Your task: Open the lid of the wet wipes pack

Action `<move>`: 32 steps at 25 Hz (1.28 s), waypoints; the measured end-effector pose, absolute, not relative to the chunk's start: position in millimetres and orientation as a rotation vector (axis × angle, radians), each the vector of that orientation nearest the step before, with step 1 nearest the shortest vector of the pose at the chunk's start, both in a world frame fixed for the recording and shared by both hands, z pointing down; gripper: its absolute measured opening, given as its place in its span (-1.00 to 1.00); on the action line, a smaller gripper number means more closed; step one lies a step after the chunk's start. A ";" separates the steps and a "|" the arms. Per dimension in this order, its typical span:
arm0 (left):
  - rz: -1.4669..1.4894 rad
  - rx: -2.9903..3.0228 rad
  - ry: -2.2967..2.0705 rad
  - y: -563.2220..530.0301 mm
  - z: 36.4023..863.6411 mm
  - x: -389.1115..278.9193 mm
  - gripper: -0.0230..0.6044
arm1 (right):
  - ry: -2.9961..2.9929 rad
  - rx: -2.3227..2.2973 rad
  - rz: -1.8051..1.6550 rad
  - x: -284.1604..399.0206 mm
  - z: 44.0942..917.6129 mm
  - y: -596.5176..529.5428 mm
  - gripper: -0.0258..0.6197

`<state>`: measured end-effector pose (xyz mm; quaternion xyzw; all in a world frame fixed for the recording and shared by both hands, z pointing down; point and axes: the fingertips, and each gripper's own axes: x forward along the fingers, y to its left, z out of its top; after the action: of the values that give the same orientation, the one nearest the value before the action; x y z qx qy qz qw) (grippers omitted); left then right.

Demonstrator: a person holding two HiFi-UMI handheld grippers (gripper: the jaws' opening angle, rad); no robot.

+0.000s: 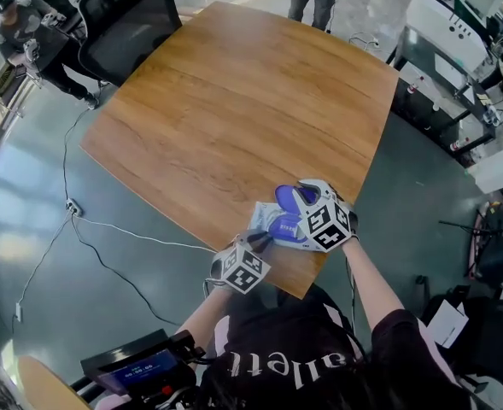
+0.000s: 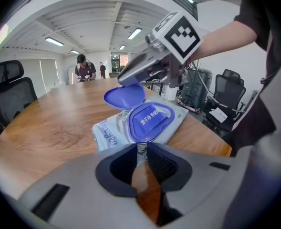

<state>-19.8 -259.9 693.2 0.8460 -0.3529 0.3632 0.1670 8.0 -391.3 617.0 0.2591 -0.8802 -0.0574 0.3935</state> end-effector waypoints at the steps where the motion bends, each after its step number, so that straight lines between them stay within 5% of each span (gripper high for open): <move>1: 1.026 2.402 -0.998 -259.8 692.7 -20.0 -0.72 | -2.254 0.693 -0.130 10.8 606.8 -386.5 -0.81; 9: 0.891 2.450 -0.993 -250.0 665.3 -32.7 -0.74 | -2.361 1.032 0.208 36.5 573.4 -293.8 -0.81; 16: 0.433 2.440 -0.962 -204.8 583.1 -40.2 -0.86 | -2.375 1.301 0.438 35.7 562.1 -195.9 -0.81; 32: 0.214 2.335 -0.958 -82.9 553.9 -63.9 -0.86 | -2.438 1.303 0.488 16.0 549.2 -72.3 -0.81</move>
<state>-63.9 -82.9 553.9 0.8794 -0.3610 0.0805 0.2997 16.0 -72.3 549.2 0.4576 -0.8565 0.1715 0.1663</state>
